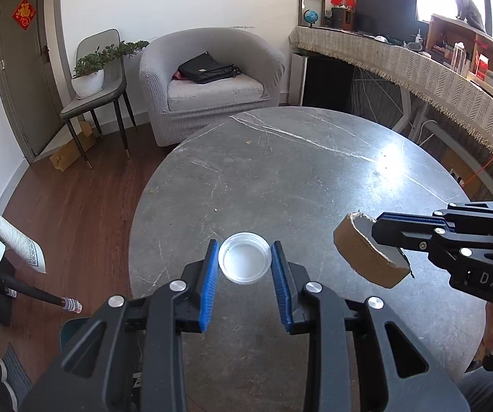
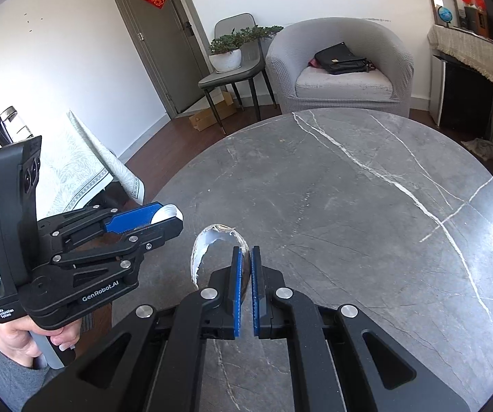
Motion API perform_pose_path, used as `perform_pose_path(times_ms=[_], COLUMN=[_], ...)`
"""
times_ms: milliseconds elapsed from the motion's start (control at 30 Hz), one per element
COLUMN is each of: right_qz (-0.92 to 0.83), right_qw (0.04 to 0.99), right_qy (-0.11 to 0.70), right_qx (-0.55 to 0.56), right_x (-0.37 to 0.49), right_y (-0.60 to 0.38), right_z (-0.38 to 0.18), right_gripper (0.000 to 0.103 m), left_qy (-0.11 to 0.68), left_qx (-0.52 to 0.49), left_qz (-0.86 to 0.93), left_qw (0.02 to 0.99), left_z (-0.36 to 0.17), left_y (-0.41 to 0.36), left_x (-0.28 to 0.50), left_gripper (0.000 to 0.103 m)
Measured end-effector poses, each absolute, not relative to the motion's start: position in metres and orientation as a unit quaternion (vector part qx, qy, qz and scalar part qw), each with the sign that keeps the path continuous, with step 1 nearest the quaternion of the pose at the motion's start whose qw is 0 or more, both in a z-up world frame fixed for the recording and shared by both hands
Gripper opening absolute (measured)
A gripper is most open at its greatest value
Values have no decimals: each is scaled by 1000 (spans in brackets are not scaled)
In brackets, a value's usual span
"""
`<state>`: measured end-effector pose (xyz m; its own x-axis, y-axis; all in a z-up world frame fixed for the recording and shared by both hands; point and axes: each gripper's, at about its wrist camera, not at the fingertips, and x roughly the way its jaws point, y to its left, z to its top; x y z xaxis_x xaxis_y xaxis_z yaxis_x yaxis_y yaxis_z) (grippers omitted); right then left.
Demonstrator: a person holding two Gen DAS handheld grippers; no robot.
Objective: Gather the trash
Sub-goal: 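Carry the white lid and tape roll over the green bin with both grippers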
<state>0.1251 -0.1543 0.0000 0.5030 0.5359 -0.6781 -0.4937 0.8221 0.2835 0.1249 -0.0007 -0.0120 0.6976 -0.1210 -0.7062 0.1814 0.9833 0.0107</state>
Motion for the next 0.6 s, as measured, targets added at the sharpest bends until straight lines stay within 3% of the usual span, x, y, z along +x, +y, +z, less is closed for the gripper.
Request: perform_pose_path(times_ms=[600], right_qz=[368], right_qw=[834], right_qy=[412], right_qx=[1], right_x=[128], right_y=[-31], right_z=[-9], right_gripper=[4], left_qy=[374], left_qx=[14], left_qz=[-18], left_qw=[927], left_z=[-9], left_y=[119], left_x=[84], left_gripper=[33])
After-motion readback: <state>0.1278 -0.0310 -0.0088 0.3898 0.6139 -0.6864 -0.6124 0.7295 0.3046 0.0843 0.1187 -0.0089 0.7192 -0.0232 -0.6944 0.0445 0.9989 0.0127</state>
